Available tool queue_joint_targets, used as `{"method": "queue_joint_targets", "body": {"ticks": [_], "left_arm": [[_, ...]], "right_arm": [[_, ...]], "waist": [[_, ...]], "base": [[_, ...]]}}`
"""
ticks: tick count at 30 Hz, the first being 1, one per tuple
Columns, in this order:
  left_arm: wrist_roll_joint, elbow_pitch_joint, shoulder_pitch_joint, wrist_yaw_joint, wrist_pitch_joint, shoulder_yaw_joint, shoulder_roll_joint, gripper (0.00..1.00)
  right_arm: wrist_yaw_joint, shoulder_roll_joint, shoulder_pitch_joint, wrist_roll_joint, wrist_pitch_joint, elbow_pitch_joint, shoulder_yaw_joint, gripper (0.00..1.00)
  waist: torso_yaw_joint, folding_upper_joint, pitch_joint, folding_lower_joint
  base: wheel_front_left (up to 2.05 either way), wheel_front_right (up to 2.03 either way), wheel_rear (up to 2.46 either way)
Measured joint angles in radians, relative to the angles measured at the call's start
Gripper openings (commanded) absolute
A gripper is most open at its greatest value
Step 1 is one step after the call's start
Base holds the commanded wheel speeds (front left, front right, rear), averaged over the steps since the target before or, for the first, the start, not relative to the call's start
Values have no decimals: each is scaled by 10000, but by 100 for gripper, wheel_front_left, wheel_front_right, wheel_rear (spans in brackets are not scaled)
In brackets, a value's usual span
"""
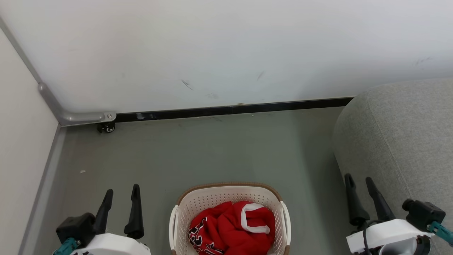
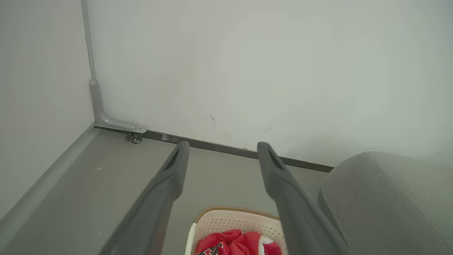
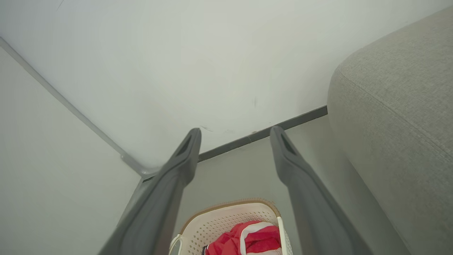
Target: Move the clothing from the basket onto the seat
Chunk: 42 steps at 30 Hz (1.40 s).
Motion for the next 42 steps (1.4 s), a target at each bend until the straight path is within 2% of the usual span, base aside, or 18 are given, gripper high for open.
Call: {"method": "queue_joint_targets", "body": {"ticks": [11, 26, 42], "left_arm": [[1609, 201, 3, 428, -364, -219, -6, 100], [3605, 454, 85, 794, -871, -464, 2, 100], [3517, 688, 153, 792, -871, -359, -33, 100]], "right_arm": [[2, 61, -26, -1808, -362, 378, -2, 100], [2, 81, -158, -3988, -872, 888, 104, 100], [4, 111, -158, -4046, -911, 1164, 0, 100]], "waist": [[-7, 0, -14, -4], [-20, 0, -123, -6], [-48, 0, -179, -7]], "base": [[0, 0, 0], [0, 0, 0], [0, 0, 0]]}}
